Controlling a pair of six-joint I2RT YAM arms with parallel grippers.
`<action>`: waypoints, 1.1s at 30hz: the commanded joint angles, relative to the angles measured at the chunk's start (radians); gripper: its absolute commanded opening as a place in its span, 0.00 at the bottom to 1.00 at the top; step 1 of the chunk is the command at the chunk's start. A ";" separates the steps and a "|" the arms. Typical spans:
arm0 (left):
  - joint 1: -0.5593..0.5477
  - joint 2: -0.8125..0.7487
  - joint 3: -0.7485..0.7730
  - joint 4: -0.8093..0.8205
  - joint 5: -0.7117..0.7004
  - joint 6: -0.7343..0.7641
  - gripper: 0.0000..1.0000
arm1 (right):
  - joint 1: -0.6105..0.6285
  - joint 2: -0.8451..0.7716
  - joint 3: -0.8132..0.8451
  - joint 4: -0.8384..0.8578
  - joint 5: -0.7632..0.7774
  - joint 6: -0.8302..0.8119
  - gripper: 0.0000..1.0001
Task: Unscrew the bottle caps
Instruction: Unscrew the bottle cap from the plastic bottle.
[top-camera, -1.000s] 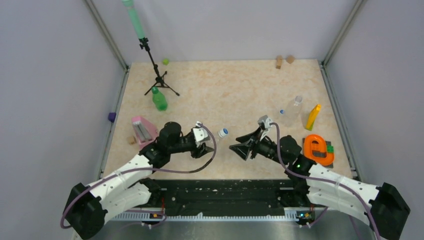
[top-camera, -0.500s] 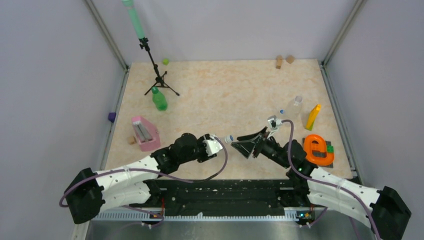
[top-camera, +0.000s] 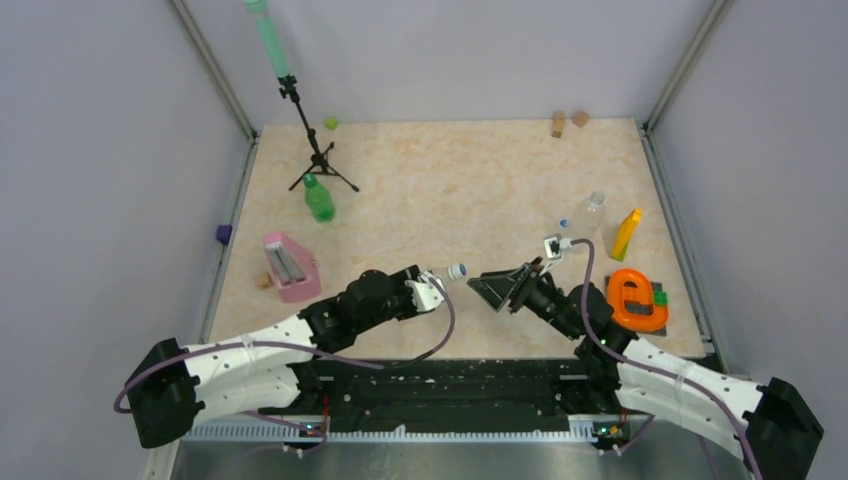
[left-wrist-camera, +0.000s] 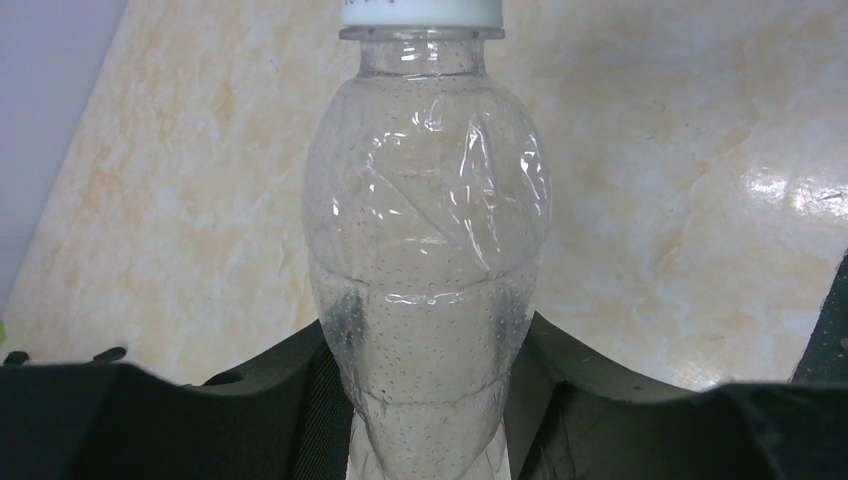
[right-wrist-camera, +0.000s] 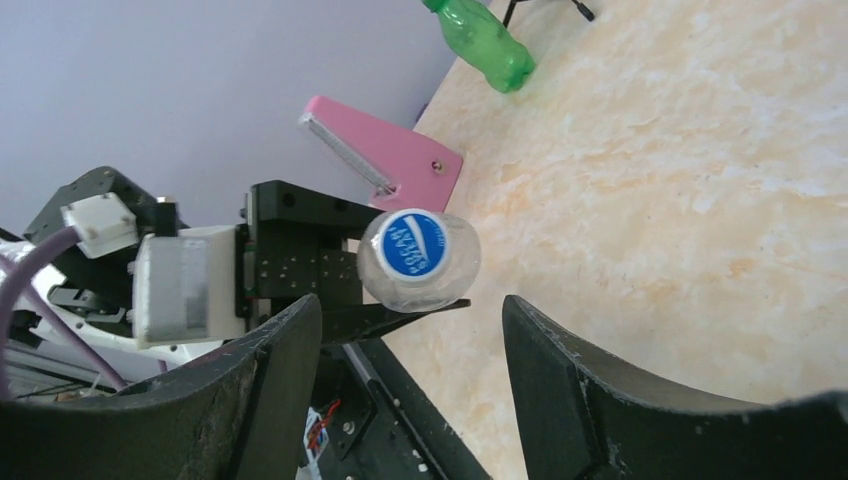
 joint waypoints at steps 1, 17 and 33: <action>-0.019 -0.038 -0.011 0.088 0.014 0.027 0.00 | 0.001 0.057 0.018 0.049 0.013 0.047 0.64; -0.039 -0.049 -0.006 0.067 0.029 0.036 0.00 | 0.001 0.258 0.020 0.298 -0.063 0.116 0.61; -0.040 -0.048 -0.006 0.075 0.065 0.039 0.00 | 0.001 0.237 0.047 0.204 -0.101 0.041 0.11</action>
